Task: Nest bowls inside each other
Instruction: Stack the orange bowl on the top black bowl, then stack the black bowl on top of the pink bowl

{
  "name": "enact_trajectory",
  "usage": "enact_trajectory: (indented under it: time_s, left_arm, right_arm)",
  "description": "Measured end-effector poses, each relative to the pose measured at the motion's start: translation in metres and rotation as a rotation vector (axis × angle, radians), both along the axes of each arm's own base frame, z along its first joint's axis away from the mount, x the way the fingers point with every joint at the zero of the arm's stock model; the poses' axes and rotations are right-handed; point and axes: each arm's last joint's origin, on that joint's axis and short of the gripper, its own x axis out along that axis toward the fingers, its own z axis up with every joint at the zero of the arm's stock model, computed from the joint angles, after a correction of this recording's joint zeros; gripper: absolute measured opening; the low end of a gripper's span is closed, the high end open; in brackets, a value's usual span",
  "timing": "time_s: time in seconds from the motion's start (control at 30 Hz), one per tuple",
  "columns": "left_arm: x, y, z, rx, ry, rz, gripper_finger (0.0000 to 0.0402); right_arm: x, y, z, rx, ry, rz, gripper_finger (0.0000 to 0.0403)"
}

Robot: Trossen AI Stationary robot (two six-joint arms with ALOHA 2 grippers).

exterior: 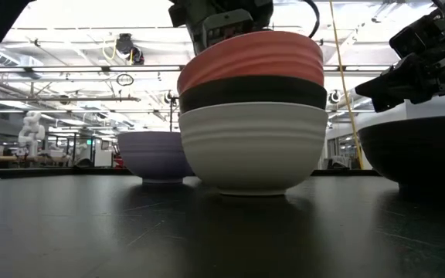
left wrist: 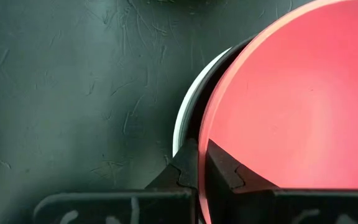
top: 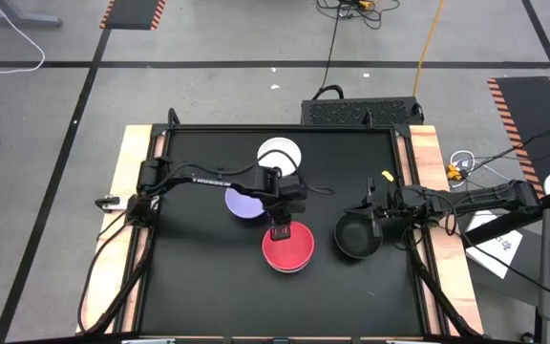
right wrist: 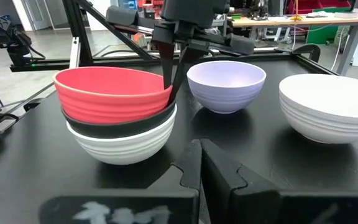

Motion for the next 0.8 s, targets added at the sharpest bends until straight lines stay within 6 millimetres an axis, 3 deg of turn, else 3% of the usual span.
enact_trajectory:
  time_s: [0.23, 0.43, 0.57, 0.8]
  left_arm:
    - [0.004, -0.007, 0.016, 0.031, -0.021, -0.049, 0.0010]
    - [0.009, -0.024, 0.036, 0.102, -0.098, -0.104, 0.0096]
    - [0.009, -0.026, 0.037, 0.115, -0.091, -0.092, 0.0151]
    - [0.010, -0.022, 0.037, 0.113, -0.096, -0.069, 0.0206]
  right_arm:
    - [0.000, 0.000, 0.000, -0.004, 0.001, 0.001, 0.0000]
    - [0.000, 0.000, -0.001, 0.001, 0.010, 0.000, 0.0000]
    - [0.000, 0.000, -0.001, 0.003, 0.013, -0.001, 0.0000]
    - [0.000, 0.000, -0.001, 0.007, 0.015, -0.001, 0.0000]
